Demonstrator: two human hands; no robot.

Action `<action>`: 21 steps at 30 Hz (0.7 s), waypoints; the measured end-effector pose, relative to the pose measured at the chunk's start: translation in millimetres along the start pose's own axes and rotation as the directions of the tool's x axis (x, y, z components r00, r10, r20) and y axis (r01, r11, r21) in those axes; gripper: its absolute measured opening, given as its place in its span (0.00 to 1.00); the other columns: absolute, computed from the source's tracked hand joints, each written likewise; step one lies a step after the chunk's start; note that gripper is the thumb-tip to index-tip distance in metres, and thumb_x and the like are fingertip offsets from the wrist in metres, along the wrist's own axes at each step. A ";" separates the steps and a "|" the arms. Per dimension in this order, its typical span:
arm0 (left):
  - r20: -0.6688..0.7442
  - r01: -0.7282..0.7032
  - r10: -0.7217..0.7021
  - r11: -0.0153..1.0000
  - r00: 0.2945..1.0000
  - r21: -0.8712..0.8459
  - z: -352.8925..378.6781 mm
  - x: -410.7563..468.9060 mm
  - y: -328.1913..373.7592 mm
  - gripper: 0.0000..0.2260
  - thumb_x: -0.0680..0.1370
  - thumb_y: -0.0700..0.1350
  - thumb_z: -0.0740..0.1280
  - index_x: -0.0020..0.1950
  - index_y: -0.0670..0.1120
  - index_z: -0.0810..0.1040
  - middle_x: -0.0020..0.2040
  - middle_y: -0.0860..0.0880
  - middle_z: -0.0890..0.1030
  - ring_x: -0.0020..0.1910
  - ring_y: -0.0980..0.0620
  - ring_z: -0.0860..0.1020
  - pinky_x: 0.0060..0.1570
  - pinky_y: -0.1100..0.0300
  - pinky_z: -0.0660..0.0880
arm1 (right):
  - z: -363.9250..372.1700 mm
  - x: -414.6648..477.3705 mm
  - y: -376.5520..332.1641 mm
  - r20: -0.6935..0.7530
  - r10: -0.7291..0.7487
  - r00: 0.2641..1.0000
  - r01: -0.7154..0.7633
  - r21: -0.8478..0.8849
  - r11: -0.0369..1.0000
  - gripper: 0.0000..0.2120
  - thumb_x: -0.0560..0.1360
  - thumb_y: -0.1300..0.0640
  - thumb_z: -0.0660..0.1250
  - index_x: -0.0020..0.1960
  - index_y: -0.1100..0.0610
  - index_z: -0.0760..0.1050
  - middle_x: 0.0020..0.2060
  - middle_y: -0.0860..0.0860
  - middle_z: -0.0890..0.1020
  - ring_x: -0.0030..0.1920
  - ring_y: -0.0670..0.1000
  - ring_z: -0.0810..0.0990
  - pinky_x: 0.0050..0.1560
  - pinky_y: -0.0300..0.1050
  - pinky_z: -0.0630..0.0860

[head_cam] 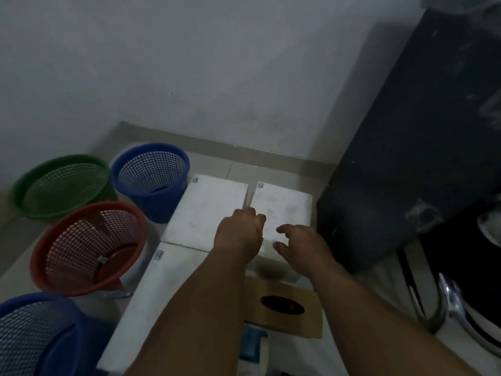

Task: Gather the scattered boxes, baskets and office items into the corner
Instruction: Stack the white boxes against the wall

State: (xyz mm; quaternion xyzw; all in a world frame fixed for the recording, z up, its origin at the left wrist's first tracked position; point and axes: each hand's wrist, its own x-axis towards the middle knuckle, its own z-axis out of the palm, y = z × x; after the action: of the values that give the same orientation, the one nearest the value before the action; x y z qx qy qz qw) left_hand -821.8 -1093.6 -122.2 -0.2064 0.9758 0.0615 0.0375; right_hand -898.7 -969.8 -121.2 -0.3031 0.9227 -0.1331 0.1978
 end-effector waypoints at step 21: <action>0.424 -0.154 0.109 0.985 0.899 0.073 155.0 99.1 -28.2 0.35 0.79 0.48 0.66 0.79 0.49 0.48 0.79 0.43 0.44 0.77 0.37 0.48 0.68 0.44 0.66 | 123.9 114.5 62.1 0.355 0.228 0.907 -0.170 -0.186 0.968 0.42 0.72 0.44 0.72 0.76 0.36 0.49 0.78 0.46 0.42 0.75 0.64 0.37 0.70 0.73 0.55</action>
State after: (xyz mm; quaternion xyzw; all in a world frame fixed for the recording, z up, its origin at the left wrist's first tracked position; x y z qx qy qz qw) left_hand -893.2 -1137.7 -288.3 -0.1198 0.9586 0.0557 0.2523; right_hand -959.5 -1007.0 -286.2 -0.2409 0.9017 0.0180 0.3586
